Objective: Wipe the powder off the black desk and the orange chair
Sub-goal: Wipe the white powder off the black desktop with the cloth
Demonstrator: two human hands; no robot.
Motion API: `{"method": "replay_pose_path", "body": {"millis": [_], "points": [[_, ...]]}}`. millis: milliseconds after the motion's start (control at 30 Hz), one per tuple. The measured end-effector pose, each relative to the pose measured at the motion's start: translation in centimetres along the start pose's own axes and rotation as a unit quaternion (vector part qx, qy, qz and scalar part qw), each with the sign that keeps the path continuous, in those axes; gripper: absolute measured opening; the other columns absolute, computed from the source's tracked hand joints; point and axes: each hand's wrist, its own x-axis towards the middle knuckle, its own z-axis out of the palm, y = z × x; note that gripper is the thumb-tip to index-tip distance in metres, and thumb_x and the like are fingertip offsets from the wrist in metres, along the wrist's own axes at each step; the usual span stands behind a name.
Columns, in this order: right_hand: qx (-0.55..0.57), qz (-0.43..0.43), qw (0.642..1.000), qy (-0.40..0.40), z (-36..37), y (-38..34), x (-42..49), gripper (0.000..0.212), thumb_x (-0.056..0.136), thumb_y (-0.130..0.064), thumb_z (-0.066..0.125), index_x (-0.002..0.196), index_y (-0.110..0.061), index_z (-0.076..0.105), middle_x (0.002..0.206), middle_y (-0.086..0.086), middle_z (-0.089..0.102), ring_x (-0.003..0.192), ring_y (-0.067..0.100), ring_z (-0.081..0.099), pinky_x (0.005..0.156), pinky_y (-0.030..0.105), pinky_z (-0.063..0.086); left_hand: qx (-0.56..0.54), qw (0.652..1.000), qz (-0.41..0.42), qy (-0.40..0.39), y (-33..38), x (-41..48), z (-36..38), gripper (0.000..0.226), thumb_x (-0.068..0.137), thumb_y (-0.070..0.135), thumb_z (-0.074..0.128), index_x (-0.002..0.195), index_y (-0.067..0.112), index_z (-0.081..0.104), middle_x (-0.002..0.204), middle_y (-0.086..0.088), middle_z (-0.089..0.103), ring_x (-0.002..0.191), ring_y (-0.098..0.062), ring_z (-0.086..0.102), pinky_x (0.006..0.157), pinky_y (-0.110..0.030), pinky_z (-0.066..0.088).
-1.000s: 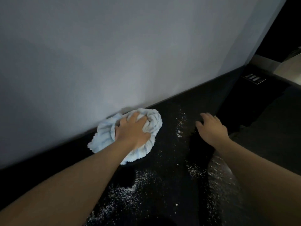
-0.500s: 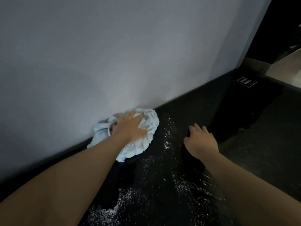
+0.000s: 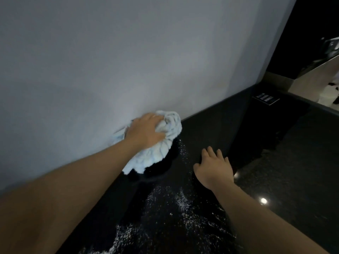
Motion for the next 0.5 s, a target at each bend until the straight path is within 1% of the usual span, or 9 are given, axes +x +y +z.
{"method": "replay_pose_path", "body": {"millis": [100, 167, 233, 267, 333, 367, 433, 467, 500], "points": [[-0.007, 0.001, 1.0, 0.001, -0.1, 0.1, 0.3, 0.064, 0.098, -0.042, 0.029, 0.153, -0.015, 0.008, 0.161, 0.003, 0.001, 0.147, 0.028, 0.001, 0.119, 0.044, 0.008, 0.07, 0.995, -0.004, -0.069, 0.8, 4.1, 2.7, 0.082, 0.084, 0.058, 0.053, 0.15, 0.034, 0.011, 0.159, 0.004, 0.009, 0.143, -0.031, 0.014, 0.115, -0.049, 0.019], [-0.006, -0.002, 1.0, 0.004, -0.1, 0.2, 0.3, 0.064, 0.098, -0.042, 0.029, 0.153, -0.015, 0.008, 0.161, 0.002, 0.001, 0.147, 0.027, 0.001, 0.119, 0.044, 0.008, 0.097, 0.989, -0.003, -0.113, 1.9, 4.7, 4.5, 0.084, 0.084, 0.058, 0.052, 0.151, 0.034, 0.006, 0.159, 0.006, 0.006, 0.144, -0.035, 0.01, 0.113, -0.054, 0.02], [-0.004, -0.009, 1.0, 0.002, -0.3, 0.5, 0.4, 0.064, 0.098, -0.041, 0.03, 0.153, -0.016, 0.009, 0.161, 0.002, 0.002, 0.147, 0.027, 0.001, 0.119, 0.043, 0.008, 0.106, 0.986, -0.018, -0.129, 3.1, 4.4, 4.6, 0.077, 0.086, 0.055, 0.052, 0.15, 0.035, 0.013, 0.158, 0.006, 0.012, 0.142, -0.037, 0.012, 0.11, -0.055, 0.023], [-0.003, -0.013, 1.0, -0.001, -0.4, 0.7, 0.4, 0.063, 0.098, -0.04, 0.031, 0.153, -0.016, 0.009, 0.161, 0.001, 0.002, 0.147, 0.026, 0.002, 0.118, 0.042, 0.009, 0.105, 0.985, -0.015, -0.133, 3.5, 4.0, 4.1, 0.073, 0.087, 0.053, 0.053, 0.149, 0.035, 0.018, 0.157, 0.005, 0.017, 0.141, -0.036, 0.016, 0.11, -0.052, 0.023], [0.001, -0.022, 1.0, -0.005, -0.7, 1.2, 0.5, 0.062, 0.098, -0.038, 0.032, 0.152, -0.017, 0.011, 0.16, 0.0, 0.003, 0.147, 0.026, 0.003, 0.118, 0.041, 0.01, 0.095, 0.985, 0.03, -0.144, 3.7, 2.6, 2.7, 0.063, 0.086, 0.044, 0.056, 0.144, 0.032, 0.033, 0.152, 0.002, 0.032, 0.136, -0.027, 0.032, 0.109, -0.041, 0.026], [0.005, -0.026, 1.0, -0.008, -0.7, 1.4, 0.5, 0.061, 0.098, -0.036, 0.033, 0.152, -0.018, 0.012, 0.16, 0.0, 0.004, 0.147, 0.025, 0.004, 0.117, 0.041, 0.011, 0.077, 0.982, 0.053, -0.166, 3.6, 1.7, 2.1, 0.057, 0.085, 0.039, 0.058, 0.139, 0.032, 0.041, 0.145, 0.003, 0.041, 0.129, -0.023, 0.041, 0.106, -0.036, 0.031], [0.014, -0.032, 0.999, -0.017, -0.8, 1.5, 0.4, 0.06, 0.098, -0.033, 0.034, 0.152, -0.018, 0.012, 0.16, -0.001, 0.004, 0.147, 0.023, 0.003, 0.117, 0.04, 0.011, 0.037, 0.964, 0.065, -0.253, 3.3, -1.1, 0.7, 0.044, 0.08, 0.029, 0.061, 0.123, 0.037, 0.054, 0.127, 0.007, 0.058, 0.11, -0.015, 0.057, 0.098, -0.032, 0.045], [0.015, -0.033, 0.999, -0.021, -0.8, 1.6, 0.5, 0.06, 0.098, -0.032, 0.034, 0.152, -0.018, 0.012, 0.16, -0.001, 0.003, 0.147, 0.023, 0.003, 0.117, 0.039, 0.011, 0.016, 0.952, 0.059, -0.3, 3.2, -2.3, 0.3, 0.042, 0.078, 0.027, 0.062, 0.117, 0.041, 0.057, 0.117, 0.009, 0.062, 0.101, -0.012, 0.061, 0.092, -0.032, 0.05], [0.017, -0.033, 0.999, -0.025, -0.8, 1.6, 0.5, 0.06, 0.098, -0.031, 0.034, 0.152, -0.018, 0.012, 0.161, -0.002, 0.003, 0.147, 0.023, 0.002, 0.118, 0.039, 0.01, 0.003, 0.944, 0.05, -0.327, 3.2, -3.0, 0.0, 0.043, 0.077, 0.026, 0.062, 0.117, 0.042, 0.058, 0.111, 0.01, 0.064, 0.097, -0.01, 0.063, 0.089, -0.032, 0.052]]}}
